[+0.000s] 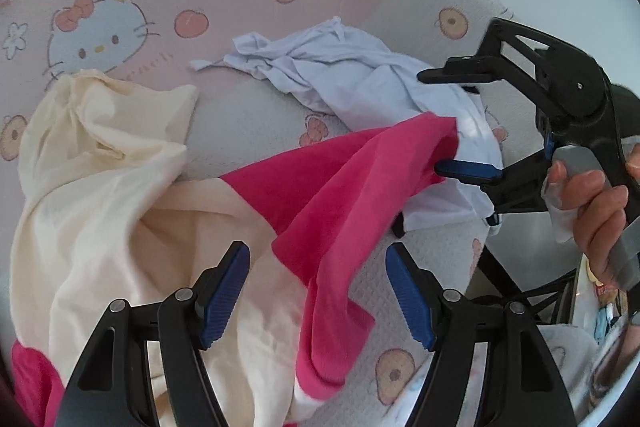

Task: Fold clothes

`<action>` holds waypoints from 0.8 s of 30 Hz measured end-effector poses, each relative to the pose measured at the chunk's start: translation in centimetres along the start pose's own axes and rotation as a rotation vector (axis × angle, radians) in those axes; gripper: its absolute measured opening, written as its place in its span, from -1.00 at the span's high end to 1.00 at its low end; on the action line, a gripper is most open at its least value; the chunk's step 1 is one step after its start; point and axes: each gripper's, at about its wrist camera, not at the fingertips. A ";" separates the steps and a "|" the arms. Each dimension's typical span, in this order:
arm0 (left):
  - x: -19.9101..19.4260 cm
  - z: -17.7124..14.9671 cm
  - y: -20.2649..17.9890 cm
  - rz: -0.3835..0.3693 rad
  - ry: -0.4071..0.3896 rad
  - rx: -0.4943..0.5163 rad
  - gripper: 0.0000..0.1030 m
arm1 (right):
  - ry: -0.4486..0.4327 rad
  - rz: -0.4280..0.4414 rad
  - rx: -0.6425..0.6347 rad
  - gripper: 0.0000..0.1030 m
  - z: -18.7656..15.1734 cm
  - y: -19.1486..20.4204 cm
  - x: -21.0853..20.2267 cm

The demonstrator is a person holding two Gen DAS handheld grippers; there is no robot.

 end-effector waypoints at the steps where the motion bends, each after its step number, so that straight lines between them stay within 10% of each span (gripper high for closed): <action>1: 0.5 -0.1 -0.1 0.000 0.004 0.002 -0.33 | 0.002 -0.020 -0.003 -0.49 0.1 -0.1 0.5; 9: 3.1 -0.5 -0.7 0.005 0.011 0.002 -0.32 | 0.033 -0.019 0.168 -0.49 0.7 -2.9 3.3; 16: 4.5 -2.0 -0.8 -0.007 0.072 0.029 0.73 | 0.084 -0.064 0.108 -0.49 0.4 -3.4 4.7; 24: 3.1 -3.0 0.2 -0.033 0.053 -0.035 0.73 | 0.199 -0.011 0.221 -0.49 -0.5 -5.3 6.5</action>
Point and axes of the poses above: each gripper's, at about its wrist camera, not at the fingertips, and x roughly the way its jaws point, y to its left, z to its top, and after that the axes turned 12 degrees about -y, right-handed
